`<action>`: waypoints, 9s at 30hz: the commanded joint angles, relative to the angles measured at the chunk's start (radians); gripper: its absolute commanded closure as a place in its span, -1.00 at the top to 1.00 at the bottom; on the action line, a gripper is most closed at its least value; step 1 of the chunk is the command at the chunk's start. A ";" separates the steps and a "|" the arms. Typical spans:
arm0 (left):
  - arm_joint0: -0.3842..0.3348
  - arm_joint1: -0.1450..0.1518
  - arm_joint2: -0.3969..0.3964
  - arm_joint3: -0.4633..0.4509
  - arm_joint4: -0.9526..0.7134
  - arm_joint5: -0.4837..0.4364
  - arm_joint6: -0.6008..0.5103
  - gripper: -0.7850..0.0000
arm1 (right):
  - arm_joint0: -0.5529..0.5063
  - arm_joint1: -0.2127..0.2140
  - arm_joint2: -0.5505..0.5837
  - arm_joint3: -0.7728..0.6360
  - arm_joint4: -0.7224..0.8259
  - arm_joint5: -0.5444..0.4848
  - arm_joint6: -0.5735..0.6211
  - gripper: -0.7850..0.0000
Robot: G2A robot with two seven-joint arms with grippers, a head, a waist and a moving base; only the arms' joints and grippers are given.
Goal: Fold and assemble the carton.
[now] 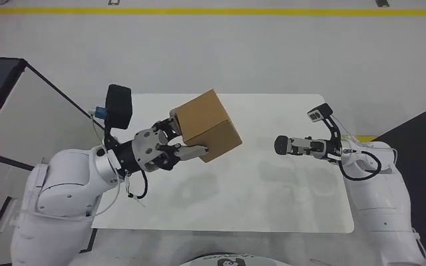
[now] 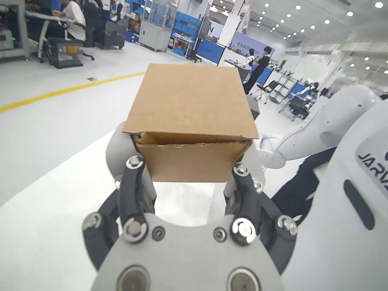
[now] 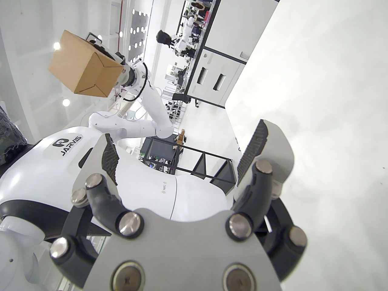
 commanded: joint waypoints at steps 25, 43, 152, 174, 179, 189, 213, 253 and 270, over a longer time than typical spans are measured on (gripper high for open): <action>-0.091 -0.021 0.024 -0.001 0.902 -0.209 0.573 -1.00 | 0.000 0.000 0.000 0.000 0.000 0.000 0.000 1.00; -0.075 -0.011 0.124 0.089 1.770 0.065 1.152 -1.00 | 0.000 0.000 0.000 0.000 0.000 0.000 0.000 1.00; 0.008 -0.023 0.276 0.332 0.056 -0.116 0.751 -1.00 | 0.000 0.000 0.000 0.000 0.000 0.000 0.000 1.00; -0.009 -0.027 0.317 0.289 -1.098 0.186 0.260 -1.00 | 0.000 0.000 0.000 0.000 0.000 0.000 0.000 1.00; -0.021 -0.032 0.318 0.322 -1.353 0.316 0.126 -1.00 | 0.000 0.000 0.000 0.000 0.000 0.000 0.000 1.00; -0.026 -0.037 0.313 0.331 -1.472 0.442 0.140 -1.00 | 0.000 0.000 0.000 0.000 0.000 0.000 0.000 1.00; -0.017 -0.068 0.341 0.305 -1.877 0.733 0.067 -1.00 | 0.000 0.000 0.000 0.000 0.000 0.000 0.000 1.00; 0.032 -0.091 0.294 0.273 -2.347 0.931 0.184 -1.00 | 0.000 0.000 0.000 0.000 0.000 0.000 0.000 1.00; 0.028 -0.100 0.223 0.257 -2.264 0.960 0.157 -1.00 | 0.000 0.000 0.000 0.000 0.000 0.000 0.000 1.00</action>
